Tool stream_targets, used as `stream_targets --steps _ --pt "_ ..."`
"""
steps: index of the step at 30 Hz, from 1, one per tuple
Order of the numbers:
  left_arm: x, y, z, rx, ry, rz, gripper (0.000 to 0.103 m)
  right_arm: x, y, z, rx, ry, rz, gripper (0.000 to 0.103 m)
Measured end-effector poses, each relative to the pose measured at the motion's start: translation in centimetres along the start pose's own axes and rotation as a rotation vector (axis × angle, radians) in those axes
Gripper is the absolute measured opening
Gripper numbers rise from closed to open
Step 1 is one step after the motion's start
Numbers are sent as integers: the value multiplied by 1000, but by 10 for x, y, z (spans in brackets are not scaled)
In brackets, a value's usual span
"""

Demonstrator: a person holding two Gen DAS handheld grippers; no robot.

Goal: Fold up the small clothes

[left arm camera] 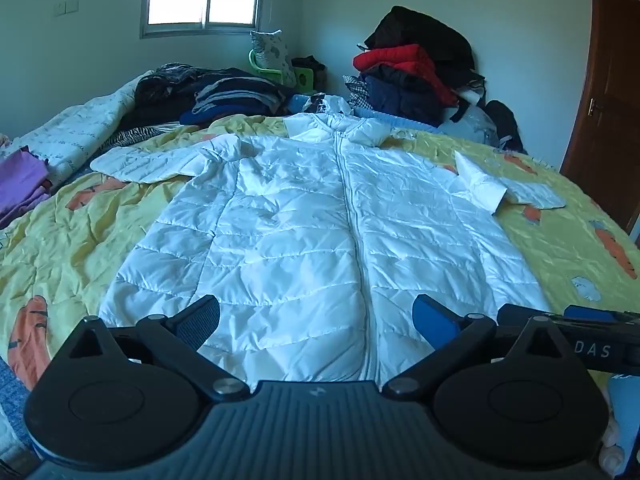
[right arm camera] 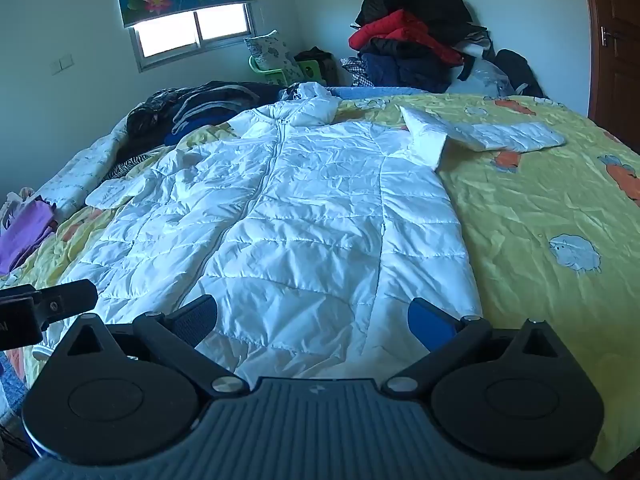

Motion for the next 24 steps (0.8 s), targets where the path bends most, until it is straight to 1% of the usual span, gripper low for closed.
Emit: stream_targets --steps 1,2,3,5,8,10,14,17,21,24 --pt "-2 1 -1 6 9 0 103 0 0 0 0 2 3 103" --pt "-4 1 2 -6 16 11 103 0 0 0 2 1 2 103" --pt "-3 2 0 10 22 42 103 0 1 0 4 1 2 103" --pt "-5 7 2 12 22 67 103 0 1 1 8 2 1 103" --pt "-12 13 6 16 4 49 103 0 4 -2 14 2 -1 103" --pt "-11 16 4 19 22 46 103 1 6 -3 15 3 3 103" --pt "-15 13 10 -11 41 41 103 0 6 -4 19 5 5 103" --pt "-17 14 8 13 51 32 103 -1 5 -4 19 4 1 103" --pt "-11 13 11 9 53 79 103 -2 5 -4 19 5 -1 103" --pt "-9 12 10 14 36 80 103 -2 5 -5 20 5 0 103"
Point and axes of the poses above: each gripper's, at about its wrist camera, not at the fingertips, and z roughly against the way its jaws point, x to its left, y to its underside, the point moved 10 cm from there along -z, roughly the way its jaws point, and after that the axes turned 9 degrees about -x, right-handed, at the moved point
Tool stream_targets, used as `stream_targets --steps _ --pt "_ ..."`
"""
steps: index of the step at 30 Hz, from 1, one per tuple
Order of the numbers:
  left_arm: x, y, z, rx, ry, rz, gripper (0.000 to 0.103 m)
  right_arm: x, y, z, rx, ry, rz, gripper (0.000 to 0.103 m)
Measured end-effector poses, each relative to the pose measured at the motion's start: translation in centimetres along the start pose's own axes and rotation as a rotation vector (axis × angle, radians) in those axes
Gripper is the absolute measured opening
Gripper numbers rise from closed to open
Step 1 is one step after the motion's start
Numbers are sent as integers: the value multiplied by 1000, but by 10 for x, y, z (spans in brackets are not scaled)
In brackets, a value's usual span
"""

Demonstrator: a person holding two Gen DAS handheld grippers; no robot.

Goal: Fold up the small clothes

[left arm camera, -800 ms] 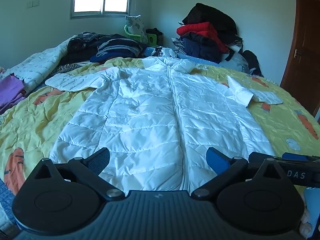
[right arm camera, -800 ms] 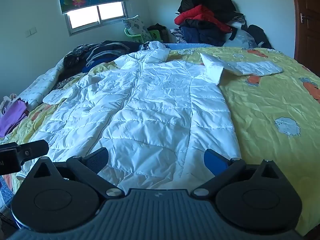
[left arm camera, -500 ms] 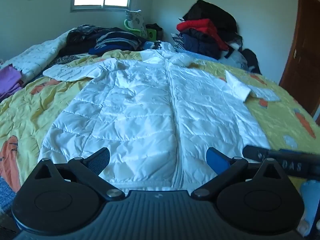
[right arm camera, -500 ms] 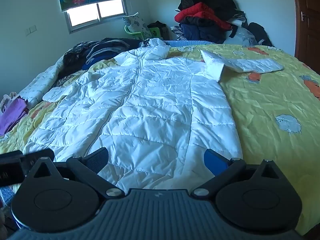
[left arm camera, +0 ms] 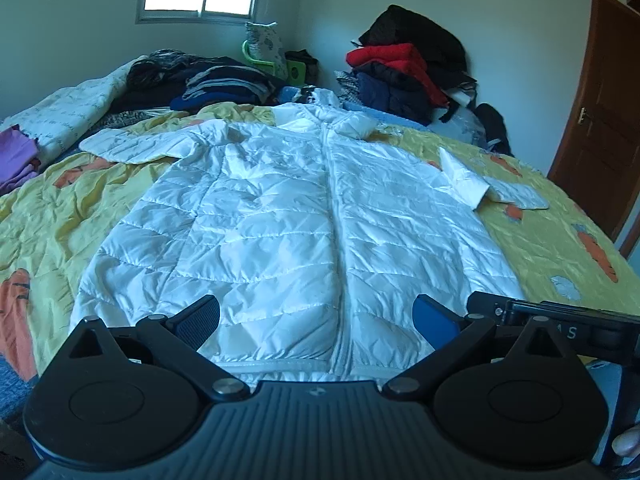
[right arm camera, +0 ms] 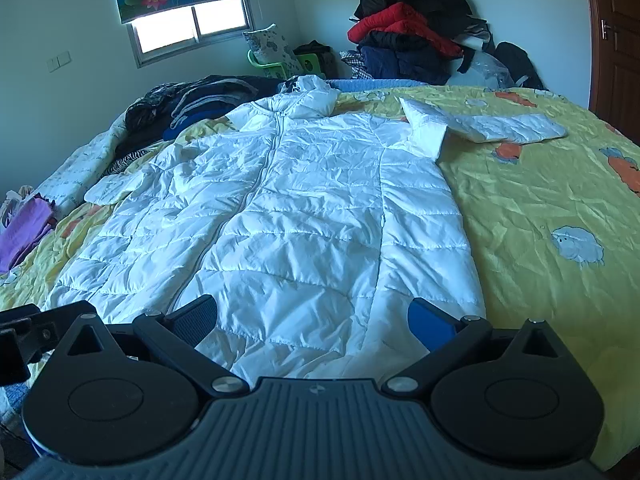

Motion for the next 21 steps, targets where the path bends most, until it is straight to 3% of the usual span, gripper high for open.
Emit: stream_targets --steps 21 --pt "1 4 -5 35 -10 -5 103 -3 2 -4 11 0 -10 103"
Point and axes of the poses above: each gripper's, at about its wrist camera, not at the fingertips, and z roughly against the way its jaws point, x to its left, y to its underside, the point moved 10 cm from there along -z, roughly the way its jaws point, and after that the axes turned 9 degrees about -x, right-handed, at the moved point
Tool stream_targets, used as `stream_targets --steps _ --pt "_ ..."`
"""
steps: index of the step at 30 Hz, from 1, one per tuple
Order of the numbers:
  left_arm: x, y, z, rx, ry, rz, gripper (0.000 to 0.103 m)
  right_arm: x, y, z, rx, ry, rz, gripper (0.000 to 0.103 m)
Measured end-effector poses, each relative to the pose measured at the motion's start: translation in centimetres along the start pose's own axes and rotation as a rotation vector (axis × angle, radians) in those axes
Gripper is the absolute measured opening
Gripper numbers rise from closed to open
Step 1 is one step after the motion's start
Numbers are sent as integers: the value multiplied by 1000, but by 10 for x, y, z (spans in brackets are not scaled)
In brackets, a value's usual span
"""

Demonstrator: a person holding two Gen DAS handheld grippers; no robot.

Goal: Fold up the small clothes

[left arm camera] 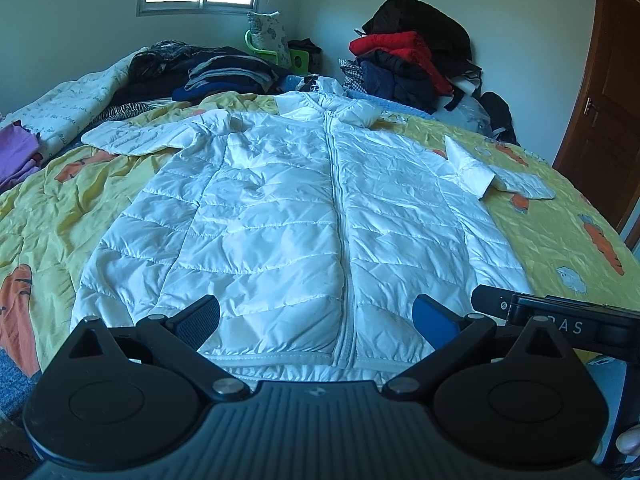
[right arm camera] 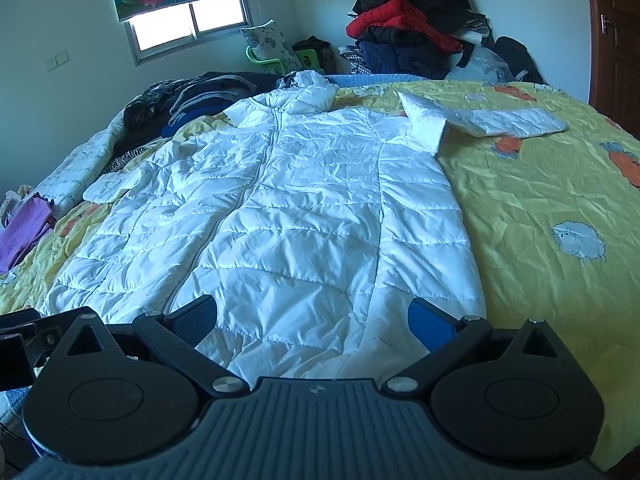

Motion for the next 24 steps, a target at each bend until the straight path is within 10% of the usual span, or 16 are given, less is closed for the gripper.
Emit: stream_targets --steps 24 --pt "2 -2 1 5 -19 -7 103 -1 2 -3 15 -5 -14 103"
Point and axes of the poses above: each gripper's, at about its wrist camera, not at the fingertips, and z roughly against the way its jaws point, x to its left, y to its underside, the point moved 10 cm from there along -z, roughly the way its jaws point, and after that the axes turned 9 degrees about -x, right-handed, at the moved point
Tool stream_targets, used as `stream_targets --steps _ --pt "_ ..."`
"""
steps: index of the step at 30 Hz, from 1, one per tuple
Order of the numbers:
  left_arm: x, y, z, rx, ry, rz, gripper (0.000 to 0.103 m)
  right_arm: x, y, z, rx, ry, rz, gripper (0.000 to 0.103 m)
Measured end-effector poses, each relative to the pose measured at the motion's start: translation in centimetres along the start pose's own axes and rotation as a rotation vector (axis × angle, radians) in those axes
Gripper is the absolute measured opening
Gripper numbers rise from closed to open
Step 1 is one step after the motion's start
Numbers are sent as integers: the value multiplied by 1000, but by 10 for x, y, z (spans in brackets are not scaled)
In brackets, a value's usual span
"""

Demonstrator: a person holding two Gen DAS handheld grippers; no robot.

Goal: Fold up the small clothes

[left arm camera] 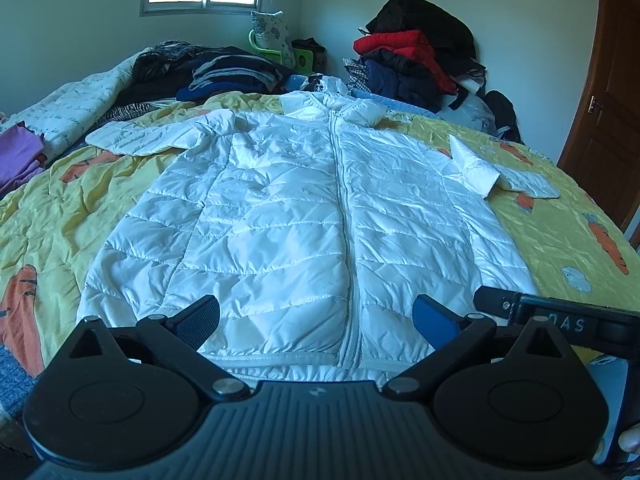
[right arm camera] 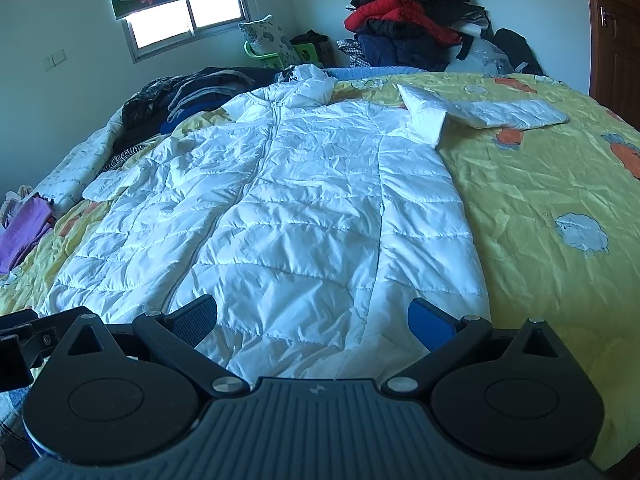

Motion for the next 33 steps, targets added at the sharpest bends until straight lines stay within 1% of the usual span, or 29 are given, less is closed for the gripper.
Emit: stream_targets --steps 2,4,6,8,10,14,17,20,24,26,28,31,33 --pt "-1 -1 -4 8 5 -13 103 0 -5 -3 -4 -15 -6 103" --pt "-4 -5 -10 -4 11 -50 103 -1 -15 -7 -27 -23 12 103" --pt "-4 -12 -15 -27 -21 -84 103 -5 -26 -15 -64 -10 47 103" --pt "-3 -21 -23 -42 -28 -105 103 -13 -38 -27 -80 11 66 103" --pt "0 -29 -33 -43 -36 -113 103 -24 -48 -42 -70 18 49 103" --pt "11 -44 -65 -22 -77 -108 103 -41 -69 -72 -28 -5 -15 103" --pt "17 -55 -95 -4 -96 -82 103 -45 -93 -93 -18 -67 -47 103" --pt "22 -64 -128 2 -114 -74 103 -45 -125 -117 -27 -136 -70 103" --pt "27 -72 -180 40 -121 -54 103 -45 -176 -160 -26 -310 -192 103" --pt "30 -77 -204 46 -122 -44 103 -47 -203 -190 -3 -398 -258 103" --pt "34 -82 -227 34 -121 -30 103 -48 -230 -225 29 -464 -322 103" --pt "43 -83 -259 19 -139 1 103 -52 -265 -284 68 -508 -395 102" --pt "52 -77 -278 19 -160 25 103 -57 -283 -328 82 -497 -432 102"
Point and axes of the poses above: each gripper's, at about its wrist camera, not at the fingertips, and z roughly against the way its jaws point, x to its left, y to its underside, the point moved 10 cm from there along -z, roughly the way its jaws point, and after that the axes turned 9 degrees about -x, right-handed, at the moved point
